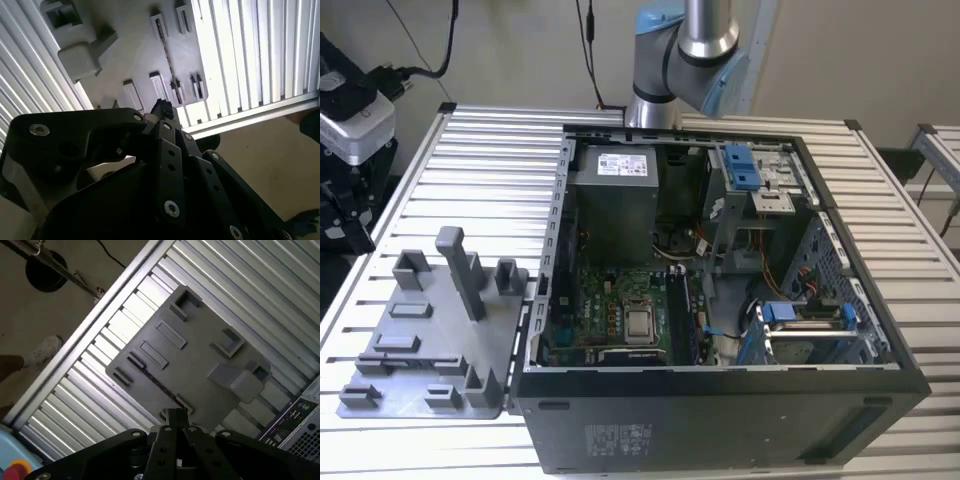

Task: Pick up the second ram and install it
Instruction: 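Pick up the second ram and move it above second insertion slot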

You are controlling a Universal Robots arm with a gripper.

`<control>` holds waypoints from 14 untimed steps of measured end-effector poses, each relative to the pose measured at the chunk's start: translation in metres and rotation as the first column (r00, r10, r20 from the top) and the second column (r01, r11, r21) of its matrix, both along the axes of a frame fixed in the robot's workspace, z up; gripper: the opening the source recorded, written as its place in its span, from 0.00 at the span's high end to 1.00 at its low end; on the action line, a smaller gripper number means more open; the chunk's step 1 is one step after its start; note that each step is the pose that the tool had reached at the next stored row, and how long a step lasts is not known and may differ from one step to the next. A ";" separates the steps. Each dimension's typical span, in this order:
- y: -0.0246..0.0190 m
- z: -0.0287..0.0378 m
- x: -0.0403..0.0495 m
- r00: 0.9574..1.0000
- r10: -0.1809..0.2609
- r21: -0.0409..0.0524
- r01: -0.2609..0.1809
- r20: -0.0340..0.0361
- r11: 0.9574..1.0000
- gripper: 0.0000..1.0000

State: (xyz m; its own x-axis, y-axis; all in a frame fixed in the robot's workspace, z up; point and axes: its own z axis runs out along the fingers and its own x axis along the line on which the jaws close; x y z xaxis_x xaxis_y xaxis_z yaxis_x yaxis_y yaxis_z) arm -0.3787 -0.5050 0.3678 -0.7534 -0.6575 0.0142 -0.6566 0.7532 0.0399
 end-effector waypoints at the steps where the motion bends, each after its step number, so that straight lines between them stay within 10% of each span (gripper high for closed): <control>1: 0.0000 -0.0002 0.0000 1.000 0.018 0.000 -0.018 0.000 1.000 0.89; 8: 0.0000 -0.0016 0.0000 0.989 0.145 0.000 -0.145 0.000 0.989 0.89; 14: 0.0000 -0.0031 0.0000 0.968 0.252 0.000 -0.252 0.000 0.968 0.89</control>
